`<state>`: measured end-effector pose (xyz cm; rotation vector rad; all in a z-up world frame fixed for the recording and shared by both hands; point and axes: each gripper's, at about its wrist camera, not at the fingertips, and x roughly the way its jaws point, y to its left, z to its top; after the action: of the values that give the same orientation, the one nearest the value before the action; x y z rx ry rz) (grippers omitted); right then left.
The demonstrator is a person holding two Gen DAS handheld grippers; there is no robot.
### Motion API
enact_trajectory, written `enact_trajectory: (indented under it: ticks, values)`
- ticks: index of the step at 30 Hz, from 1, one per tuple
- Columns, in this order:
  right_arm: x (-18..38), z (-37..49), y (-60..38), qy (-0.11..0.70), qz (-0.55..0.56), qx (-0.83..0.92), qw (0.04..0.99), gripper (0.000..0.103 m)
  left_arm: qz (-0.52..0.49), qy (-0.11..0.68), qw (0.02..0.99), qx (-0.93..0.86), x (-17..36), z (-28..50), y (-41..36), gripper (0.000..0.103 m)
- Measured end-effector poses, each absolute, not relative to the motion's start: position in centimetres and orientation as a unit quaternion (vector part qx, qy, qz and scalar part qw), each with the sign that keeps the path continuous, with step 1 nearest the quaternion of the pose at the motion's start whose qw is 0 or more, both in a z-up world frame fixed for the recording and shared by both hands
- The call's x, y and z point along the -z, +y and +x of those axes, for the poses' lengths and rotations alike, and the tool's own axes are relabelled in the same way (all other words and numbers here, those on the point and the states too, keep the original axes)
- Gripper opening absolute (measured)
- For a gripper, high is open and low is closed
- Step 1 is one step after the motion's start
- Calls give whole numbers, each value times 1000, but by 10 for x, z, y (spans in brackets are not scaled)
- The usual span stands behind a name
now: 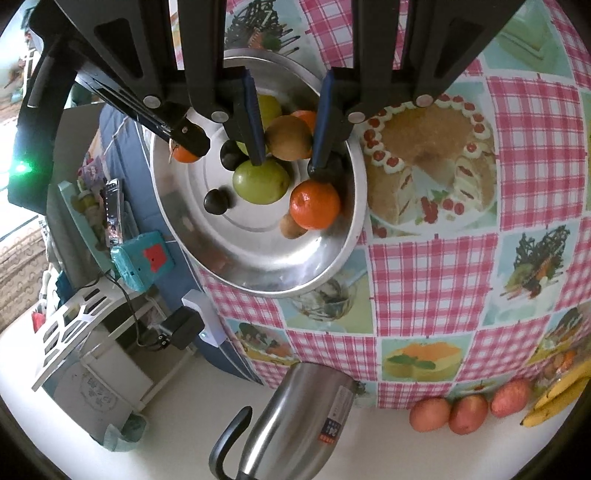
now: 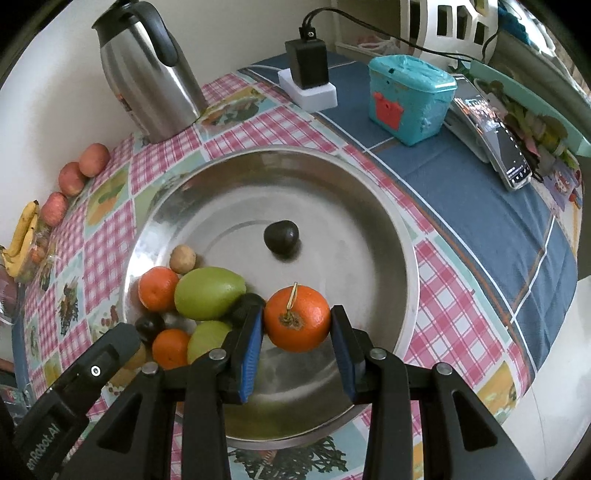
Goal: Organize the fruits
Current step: 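Open the right tool and the left tool to drop both fruits into the plate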
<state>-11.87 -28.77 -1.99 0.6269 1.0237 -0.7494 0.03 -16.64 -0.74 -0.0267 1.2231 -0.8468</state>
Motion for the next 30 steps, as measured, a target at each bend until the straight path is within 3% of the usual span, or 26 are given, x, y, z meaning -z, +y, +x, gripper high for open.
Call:
enact_trajectory:
  ticks: [20, 28, 30]
  values:
    - [25, -115, -288, 482, 287, 344, 753, 39, -2, 557, 726, 402, 11, -3, -179, 30]
    - [22, -117, -287, 478, 286, 346, 755, 43, -14, 559, 730, 394, 8, 2, -172, 36]
    - [21, -117, -287, 476, 285, 347, 756, 43, -15, 557, 736, 385, 7, 3, -168, 45]
